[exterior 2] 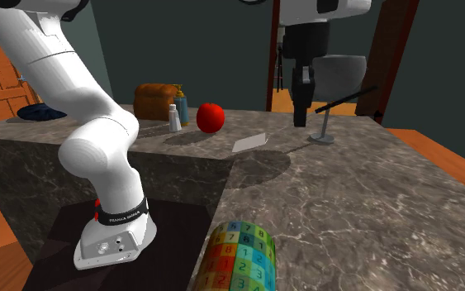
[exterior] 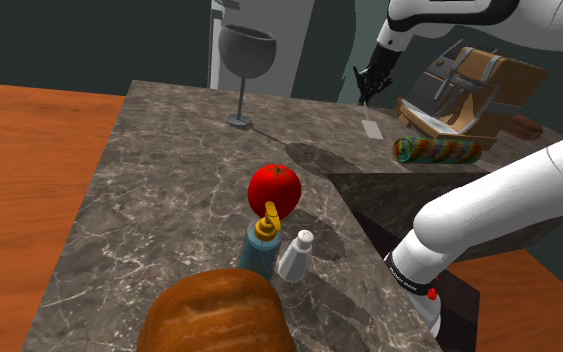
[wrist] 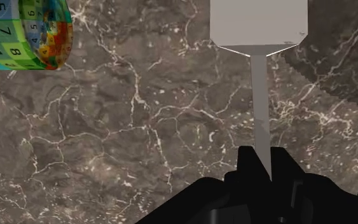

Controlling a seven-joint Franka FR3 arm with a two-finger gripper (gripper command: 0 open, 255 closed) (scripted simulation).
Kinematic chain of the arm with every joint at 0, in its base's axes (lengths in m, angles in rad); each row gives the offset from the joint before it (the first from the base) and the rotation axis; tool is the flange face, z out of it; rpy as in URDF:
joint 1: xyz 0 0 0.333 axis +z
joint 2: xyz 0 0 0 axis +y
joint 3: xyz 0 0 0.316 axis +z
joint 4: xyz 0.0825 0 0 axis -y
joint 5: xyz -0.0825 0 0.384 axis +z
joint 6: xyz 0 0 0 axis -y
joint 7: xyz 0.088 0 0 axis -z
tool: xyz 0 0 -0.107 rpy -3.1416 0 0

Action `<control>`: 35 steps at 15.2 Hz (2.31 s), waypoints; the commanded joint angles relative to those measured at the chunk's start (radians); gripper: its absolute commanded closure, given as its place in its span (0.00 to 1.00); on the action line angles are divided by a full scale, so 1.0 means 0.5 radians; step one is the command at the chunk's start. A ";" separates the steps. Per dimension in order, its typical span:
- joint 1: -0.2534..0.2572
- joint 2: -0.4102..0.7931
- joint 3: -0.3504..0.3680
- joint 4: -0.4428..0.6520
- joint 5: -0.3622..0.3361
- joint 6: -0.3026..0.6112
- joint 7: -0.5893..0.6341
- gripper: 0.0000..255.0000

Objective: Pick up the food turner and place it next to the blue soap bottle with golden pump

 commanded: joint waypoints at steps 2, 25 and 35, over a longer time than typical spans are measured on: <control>0.002 0.007 0.003 0.081 0.004 -0.074 -0.003 1.00; 0.152 -0.300 0.415 0.116 0.121 -0.441 0.505 1.00; 0.294 -0.414 0.803 0.055 0.309 -0.495 0.982 1.00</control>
